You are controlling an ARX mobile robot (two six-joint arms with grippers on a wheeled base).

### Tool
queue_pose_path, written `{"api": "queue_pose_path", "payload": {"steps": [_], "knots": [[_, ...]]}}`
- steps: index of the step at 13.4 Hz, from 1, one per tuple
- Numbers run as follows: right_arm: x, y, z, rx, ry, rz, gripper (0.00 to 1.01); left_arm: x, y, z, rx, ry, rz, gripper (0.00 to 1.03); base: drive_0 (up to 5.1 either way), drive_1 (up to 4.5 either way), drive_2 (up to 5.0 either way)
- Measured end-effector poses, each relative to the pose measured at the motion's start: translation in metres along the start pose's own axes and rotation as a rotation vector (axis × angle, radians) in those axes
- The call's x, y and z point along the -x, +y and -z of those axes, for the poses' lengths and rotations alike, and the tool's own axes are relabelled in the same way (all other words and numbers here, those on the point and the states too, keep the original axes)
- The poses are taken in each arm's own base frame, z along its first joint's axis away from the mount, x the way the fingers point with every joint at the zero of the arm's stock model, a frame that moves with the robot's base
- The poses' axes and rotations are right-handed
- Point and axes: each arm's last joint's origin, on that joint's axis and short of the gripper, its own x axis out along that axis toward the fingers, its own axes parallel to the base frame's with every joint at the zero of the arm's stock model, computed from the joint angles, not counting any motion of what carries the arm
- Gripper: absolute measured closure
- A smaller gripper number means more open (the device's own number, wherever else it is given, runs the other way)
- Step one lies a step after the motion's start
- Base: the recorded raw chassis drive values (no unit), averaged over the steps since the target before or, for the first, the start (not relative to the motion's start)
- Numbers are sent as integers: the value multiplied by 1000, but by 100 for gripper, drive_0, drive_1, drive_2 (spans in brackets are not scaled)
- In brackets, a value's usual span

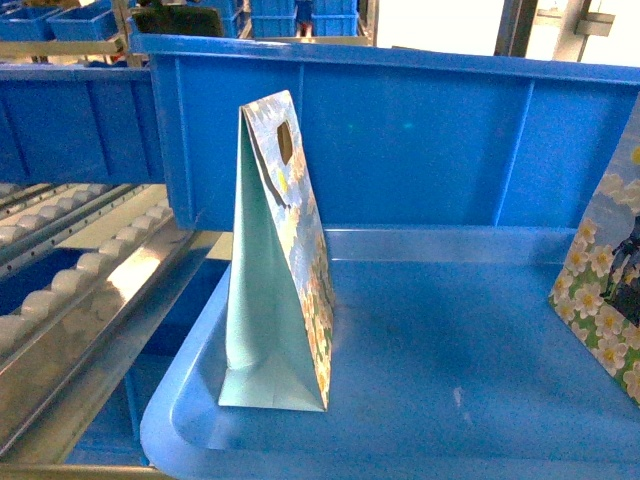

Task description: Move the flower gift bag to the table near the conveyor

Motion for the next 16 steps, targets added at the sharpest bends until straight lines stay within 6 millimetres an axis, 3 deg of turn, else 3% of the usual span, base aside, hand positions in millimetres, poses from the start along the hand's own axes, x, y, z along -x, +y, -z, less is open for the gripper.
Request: {"api": "queue_pose_path", "payload": {"steps": [5, 7, 9, 11, 13, 16], "knots": [[0, 4, -2, -1, -16, -19, 3, -1, -1, -4, 1, -34, 14, 5, 0, 0, 0], [-4, 9, -8, -8, -11, -32, 3, -13, -5, -7, 8, -15, 47, 5, 0, 0, 0], [-11, 12, -45, -19, -72, -34, 3, -28, -19, -45, 22, -86, 101, 5, 0, 0, 0], [-20, 18, -68, -31, -76, -58, 3, -43, -36, -71, 35, -89, 163, 5, 0, 0, 0], [-38, 30, -88, -29, -53, -103, 3, -68, -52, -95, 35, -48, 217, 5, 0, 0, 0], [-67, 43, -100, -29, 49, -133, 3, -98, -71, -121, 29, -52, 266, 5, 0, 0, 0]]}}
